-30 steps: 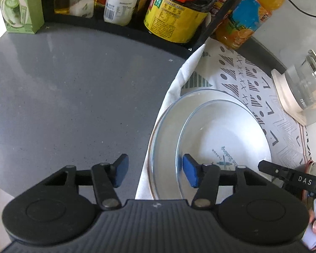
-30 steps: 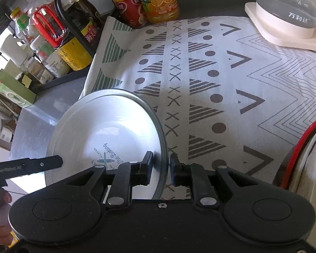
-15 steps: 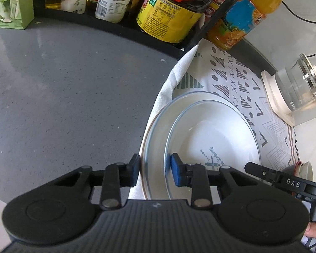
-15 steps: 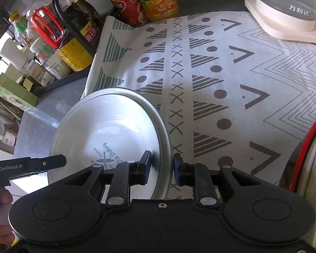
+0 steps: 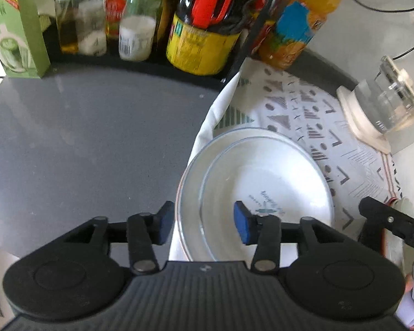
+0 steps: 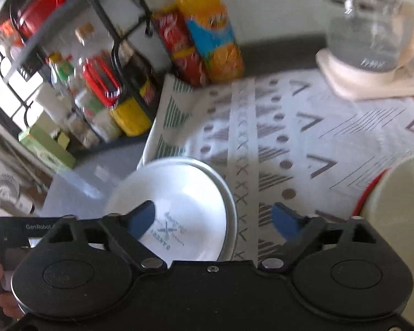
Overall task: Organize plates and bowls
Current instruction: 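Move both grippers to the bowls nested in the red-black bowl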
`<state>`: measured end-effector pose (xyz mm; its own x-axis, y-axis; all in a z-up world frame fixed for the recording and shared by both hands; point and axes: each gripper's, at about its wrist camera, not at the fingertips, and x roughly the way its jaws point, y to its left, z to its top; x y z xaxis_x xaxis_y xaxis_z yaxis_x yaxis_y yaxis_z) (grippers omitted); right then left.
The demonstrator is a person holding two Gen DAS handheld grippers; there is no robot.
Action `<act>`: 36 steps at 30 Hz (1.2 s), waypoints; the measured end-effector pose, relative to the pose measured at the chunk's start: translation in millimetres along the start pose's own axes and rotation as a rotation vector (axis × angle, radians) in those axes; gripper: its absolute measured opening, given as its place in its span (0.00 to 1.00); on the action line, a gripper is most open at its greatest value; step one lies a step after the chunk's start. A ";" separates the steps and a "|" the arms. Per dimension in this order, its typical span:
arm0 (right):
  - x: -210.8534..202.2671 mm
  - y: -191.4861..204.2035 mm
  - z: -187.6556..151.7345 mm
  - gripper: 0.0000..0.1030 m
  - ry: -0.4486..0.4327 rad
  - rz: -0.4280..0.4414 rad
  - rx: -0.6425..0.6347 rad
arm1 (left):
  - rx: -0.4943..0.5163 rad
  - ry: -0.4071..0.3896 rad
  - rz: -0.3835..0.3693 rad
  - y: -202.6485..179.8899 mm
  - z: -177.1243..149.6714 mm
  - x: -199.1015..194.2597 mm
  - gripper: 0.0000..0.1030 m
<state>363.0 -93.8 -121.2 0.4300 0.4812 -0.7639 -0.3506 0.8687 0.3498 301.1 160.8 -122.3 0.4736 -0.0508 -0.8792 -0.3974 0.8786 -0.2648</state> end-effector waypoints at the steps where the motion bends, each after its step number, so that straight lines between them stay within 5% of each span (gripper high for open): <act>1: -6.8 0.4 0.0 0.94 -0.017 -0.002 0.000 | -0.002 -0.009 -0.009 -2.5 -1.2 -4.6 0.56; 5: -33.1 -2.4 -4.0 0.99 -0.096 -0.026 0.007 | -0.007 -0.039 -0.021 -13.8 -8.1 -20.1 0.67; 7: -46.7 -7.0 -7.9 0.99 -0.131 -0.036 0.011 | 0.000 -0.060 -0.035 -20.8 -13.3 -28.3 0.84; 15: -96.8 -30.2 -28.9 0.99 -0.223 -0.120 0.007 | 0.018 -0.132 -0.068 -52.4 -40.0 -56.1 1.00; 36: -185.6 -98.7 -88.5 0.99 -0.287 -0.220 0.104 | 0.188 -0.158 -0.125 -140.0 -111.1 -73.7 1.00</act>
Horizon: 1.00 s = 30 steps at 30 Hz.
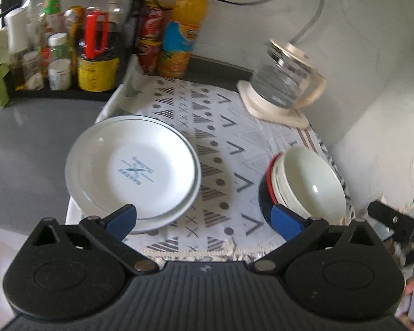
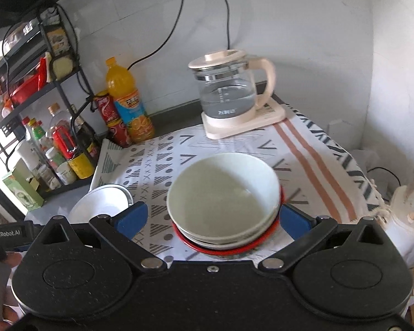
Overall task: Organize plates and bowls
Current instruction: 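Move both grippers to the bowls nested in the red-black bowl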
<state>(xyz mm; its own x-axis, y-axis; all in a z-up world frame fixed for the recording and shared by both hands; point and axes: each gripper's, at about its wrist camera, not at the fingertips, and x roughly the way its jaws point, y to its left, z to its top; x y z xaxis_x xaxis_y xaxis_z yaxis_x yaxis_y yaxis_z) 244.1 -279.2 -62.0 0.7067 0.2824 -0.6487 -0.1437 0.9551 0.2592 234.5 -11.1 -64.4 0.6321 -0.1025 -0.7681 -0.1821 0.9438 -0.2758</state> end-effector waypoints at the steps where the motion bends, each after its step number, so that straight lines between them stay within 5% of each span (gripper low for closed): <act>1: -1.3 -2.9 -0.8 0.99 -0.002 -0.001 0.006 | 0.018 0.005 -0.001 -4.8 0.0 1.7 1.00; 19: 6.4 -58.9 -11.8 0.89 0.000 -0.118 0.175 | 0.136 0.092 -0.099 -59.1 21.6 57.6 0.98; 30: 45.5 -75.8 -8.3 0.78 0.053 -0.071 0.302 | 0.183 0.172 -0.142 -78.4 36.5 103.2 0.97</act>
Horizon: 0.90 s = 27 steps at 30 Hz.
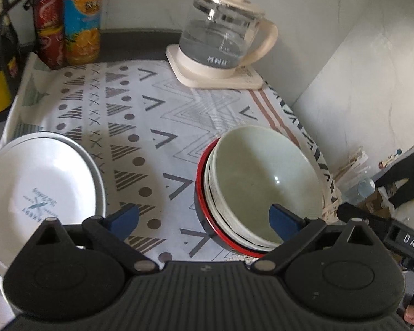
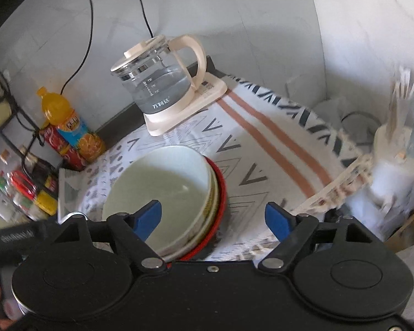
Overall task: Organize plates and bowls
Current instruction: 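Move both grippers to the bowls nested in the red-black bowl, then close both grippers on the rim of the red-black bowl stack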
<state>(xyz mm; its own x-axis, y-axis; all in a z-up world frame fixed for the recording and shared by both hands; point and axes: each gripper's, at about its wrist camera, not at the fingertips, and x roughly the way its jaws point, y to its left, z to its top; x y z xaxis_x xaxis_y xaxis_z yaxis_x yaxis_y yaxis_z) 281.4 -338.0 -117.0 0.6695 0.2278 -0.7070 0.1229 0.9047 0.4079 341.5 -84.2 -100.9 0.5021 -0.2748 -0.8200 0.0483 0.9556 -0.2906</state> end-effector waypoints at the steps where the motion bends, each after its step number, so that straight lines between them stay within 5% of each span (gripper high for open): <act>1: 4.7 0.6 0.2 0.78 0.006 -0.004 0.003 | 0.004 0.009 -0.003 0.3 1.2 3.8 0.97; 11: 38.8 2.0 2.9 0.72 0.077 -0.045 0.029 | -0.008 0.096 -0.037 7.3 16.3 47.1 0.89; 27: 81.0 -0.7 -5.7 0.42 0.198 -0.065 0.110 | -0.044 0.216 -0.091 11.8 23.4 99.5 0.43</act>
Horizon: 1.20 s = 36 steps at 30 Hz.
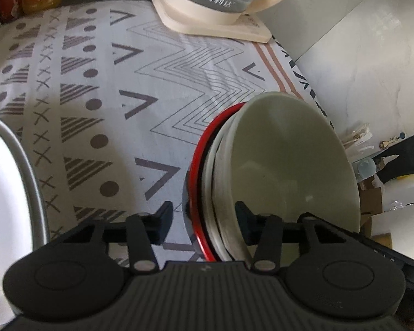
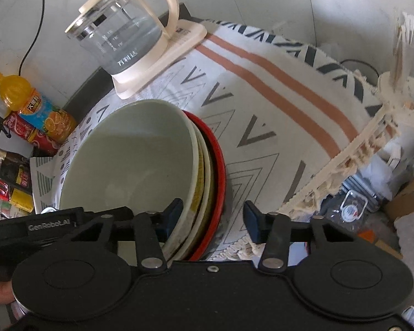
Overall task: Organize plates and bowls
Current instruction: 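Close both grippers on the rim of the red-black bowl stack, then lift the bowl stack and lower it onto the plate stack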
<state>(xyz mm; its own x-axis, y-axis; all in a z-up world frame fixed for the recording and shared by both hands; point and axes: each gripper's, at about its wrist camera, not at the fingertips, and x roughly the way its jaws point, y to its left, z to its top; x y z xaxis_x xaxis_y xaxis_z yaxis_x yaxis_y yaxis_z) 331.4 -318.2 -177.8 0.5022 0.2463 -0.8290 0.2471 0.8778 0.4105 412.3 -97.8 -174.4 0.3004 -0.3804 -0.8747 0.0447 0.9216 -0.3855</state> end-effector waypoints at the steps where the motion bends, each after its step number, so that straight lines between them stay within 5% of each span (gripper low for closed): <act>1: 1.7 0.8 0.2 0.39 0.005 0.000 -0.002 | -0.006 0.003 -0.008 0.8 0.6 1.4 0.40; 13: 9.3 3.7 7.4 0.27 0.017 -0.038 -0.014 | -0.005 0.008 -0.001 -0.1 3.7 6.2 0.34; 36: -16.2 62.5 27.5 0.27 -0.046 0.111 -0.160 | -0.089 -0.164 0.053 16.6 4.5 -76.0 0.34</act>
<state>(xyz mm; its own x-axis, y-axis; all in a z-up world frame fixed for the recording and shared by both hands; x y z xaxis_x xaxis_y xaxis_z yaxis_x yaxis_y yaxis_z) 361.5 -278.7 -128.3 0.5575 0.3289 -0.7623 0.0551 0.9015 0.4293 394.5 -53.3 -112.9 0.4513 -0.3076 -0.8377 -0.0577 0.9267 -0.3714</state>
